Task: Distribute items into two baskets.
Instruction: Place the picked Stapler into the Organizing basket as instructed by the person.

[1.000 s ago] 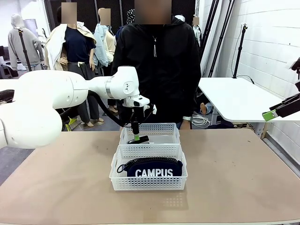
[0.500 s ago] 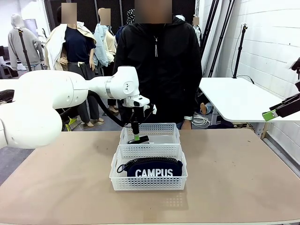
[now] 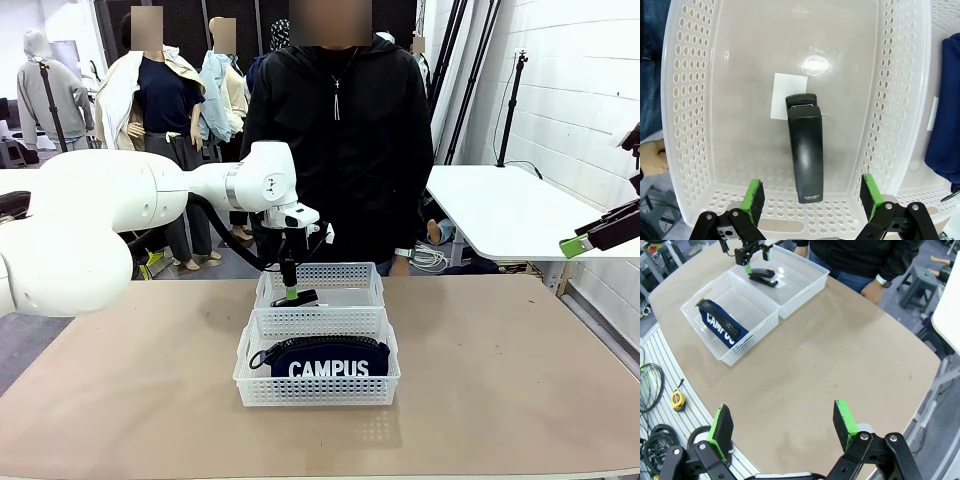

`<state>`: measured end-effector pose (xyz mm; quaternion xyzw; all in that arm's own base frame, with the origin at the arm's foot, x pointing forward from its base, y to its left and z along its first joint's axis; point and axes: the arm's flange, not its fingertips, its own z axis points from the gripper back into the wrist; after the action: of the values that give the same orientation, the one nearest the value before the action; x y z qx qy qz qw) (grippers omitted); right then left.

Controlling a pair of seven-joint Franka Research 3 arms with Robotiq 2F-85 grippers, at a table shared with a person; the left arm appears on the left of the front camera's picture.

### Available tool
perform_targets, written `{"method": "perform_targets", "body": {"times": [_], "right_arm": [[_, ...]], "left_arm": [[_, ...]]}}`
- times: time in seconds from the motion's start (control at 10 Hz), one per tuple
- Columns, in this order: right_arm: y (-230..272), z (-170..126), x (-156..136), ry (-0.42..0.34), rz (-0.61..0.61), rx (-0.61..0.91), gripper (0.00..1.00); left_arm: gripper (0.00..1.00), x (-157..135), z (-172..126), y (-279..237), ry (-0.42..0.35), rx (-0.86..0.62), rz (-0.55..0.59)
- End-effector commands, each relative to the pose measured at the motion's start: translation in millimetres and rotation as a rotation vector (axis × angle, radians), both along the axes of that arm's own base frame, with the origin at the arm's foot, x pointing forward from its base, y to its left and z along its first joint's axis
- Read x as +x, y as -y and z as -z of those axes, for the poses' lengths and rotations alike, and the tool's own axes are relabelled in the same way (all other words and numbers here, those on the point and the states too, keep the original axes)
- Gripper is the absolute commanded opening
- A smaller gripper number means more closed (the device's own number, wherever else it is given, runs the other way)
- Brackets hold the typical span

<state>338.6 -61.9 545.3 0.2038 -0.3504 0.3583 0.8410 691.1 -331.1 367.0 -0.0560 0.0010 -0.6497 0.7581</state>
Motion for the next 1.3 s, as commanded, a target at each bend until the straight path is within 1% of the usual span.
{"method": "perform_targets", "body": {"times": [0.0,0.1,0.3,0.4,0.5,0.6,0.7,0.8,0.9,1.0,1.1,1.2], "right_arm": [[-0.7,0.9,0.6,-0.003,-0.001,0.02,1.0],[-0.7,0.9,0.6,-0.003,-0.001,0.02,1.0],[-0.7,0.9,0.6,-0.003,-0.001,0.02,1.0],[-0.7,0.9,0.6,-0.003,-0.001,0.02,1.0],[-0.7,0.9,0.6,-0.003,-0.001,0.02,1.0],[-0.7,0.9,0.6,-0.003,-0.001,0.02,1.0],[-0.7,0.9,0.6,-0.003,-0.001,0.02,1.0],[-0.7,0.9,0.6,-0.003,-0.001,0.02,1.0],[-0.7,0.9,0.6,-0.003,-0.001,0.02,1.0],[-0.7,0.9,0.6,-0.003,-0.001,0.02,1.0],[-0.7,0.9,0.6,-0.003,-0.001,0.02,1.0],[-0.7,0.9,0.6,-0.003,-0.001,0.02,1.0]], "left_arm": [[1.0,-6.7,-16.8,-9.2,0.017,-0.005,-0.054],[1.0,-17.7,-36.4,-22.1,0.059,-0.032,-0.106],[1.0,-46.3,-72.9,-48.7,0.101,-0.099,-0.181],[1.0,-60.4,-90.3,-65.0,0.126,-0.109,-0.218],[1.0,-70.0,-105.9,-83.3,0.124,-0.122,-0.252],[1.0,-80.1,-128.4,-112.6,0.133,-0.128,-0.316],[1.0,-90.5,-141.0,-126.8,0.132,-0.124,-0.35],[1.0,-98.6,-156.0,-154.6,0.147,-0.133,-0.397],[1.0,-109.8,-170.3,-175.3,0.146,-0.163,-0.427],[1.0,-124.2,-192.0,-202.2,0.158,-0.2,-0.457],[1.0,-137.9,-206.8,-226.0,0.129,-0.227,-0.487],[1.0,-158.4,-215.5,-255.3,0.126,-0.264,-0.513]]}}
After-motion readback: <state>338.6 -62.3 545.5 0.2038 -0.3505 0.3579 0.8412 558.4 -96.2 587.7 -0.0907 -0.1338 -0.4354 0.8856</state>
